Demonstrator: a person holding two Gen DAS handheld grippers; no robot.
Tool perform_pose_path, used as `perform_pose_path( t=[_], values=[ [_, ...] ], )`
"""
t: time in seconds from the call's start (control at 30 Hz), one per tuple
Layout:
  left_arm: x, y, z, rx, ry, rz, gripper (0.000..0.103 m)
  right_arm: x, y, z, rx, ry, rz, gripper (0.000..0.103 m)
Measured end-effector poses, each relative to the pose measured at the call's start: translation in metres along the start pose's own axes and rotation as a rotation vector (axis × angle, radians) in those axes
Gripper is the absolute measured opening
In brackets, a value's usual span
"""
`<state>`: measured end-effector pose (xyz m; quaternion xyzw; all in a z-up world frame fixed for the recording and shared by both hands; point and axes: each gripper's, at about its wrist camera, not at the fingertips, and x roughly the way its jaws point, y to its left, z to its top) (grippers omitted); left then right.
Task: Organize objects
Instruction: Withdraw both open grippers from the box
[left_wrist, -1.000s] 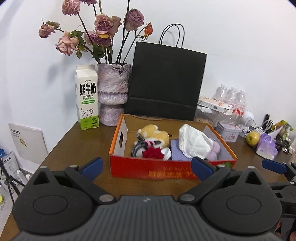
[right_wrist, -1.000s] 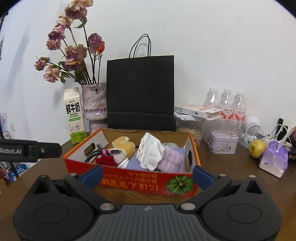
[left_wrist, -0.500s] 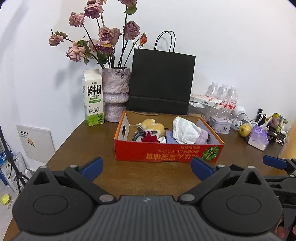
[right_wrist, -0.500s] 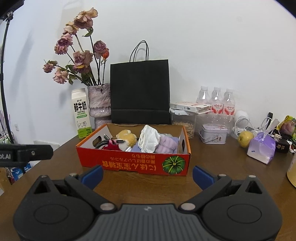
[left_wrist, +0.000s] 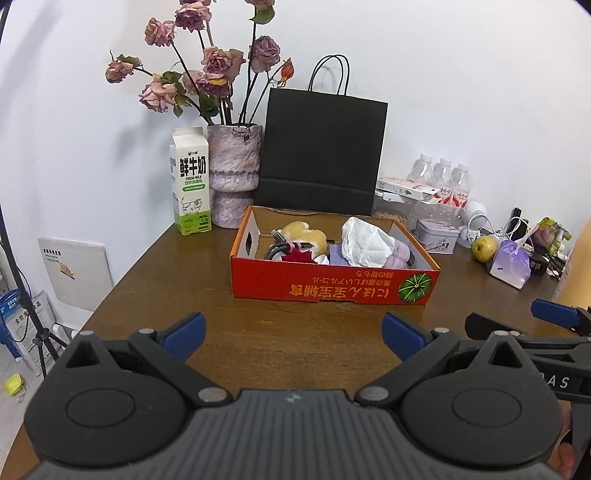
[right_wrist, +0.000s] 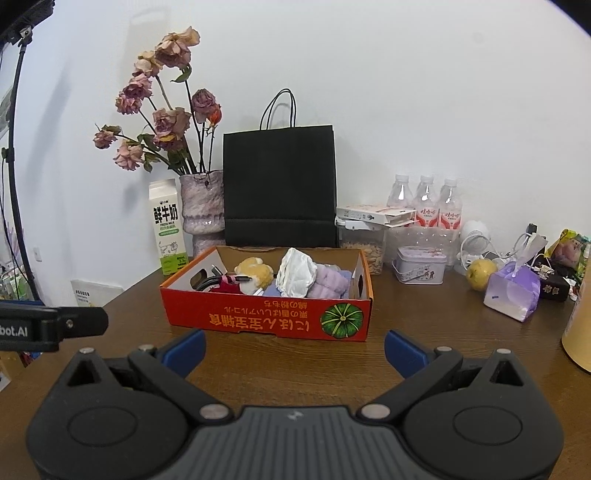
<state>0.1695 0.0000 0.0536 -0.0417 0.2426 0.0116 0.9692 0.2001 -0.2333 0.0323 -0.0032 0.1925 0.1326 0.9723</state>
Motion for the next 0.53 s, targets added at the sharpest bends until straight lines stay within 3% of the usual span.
perform_pose_path(
  t=[0.53],
  values=[
    [-0.011,-0.003,-0.006,0.022,0.008,-0.003,0.103,-0.013,-0.001,-0.003,-0.008,-0.002,0.0,0.103]
  ],
)
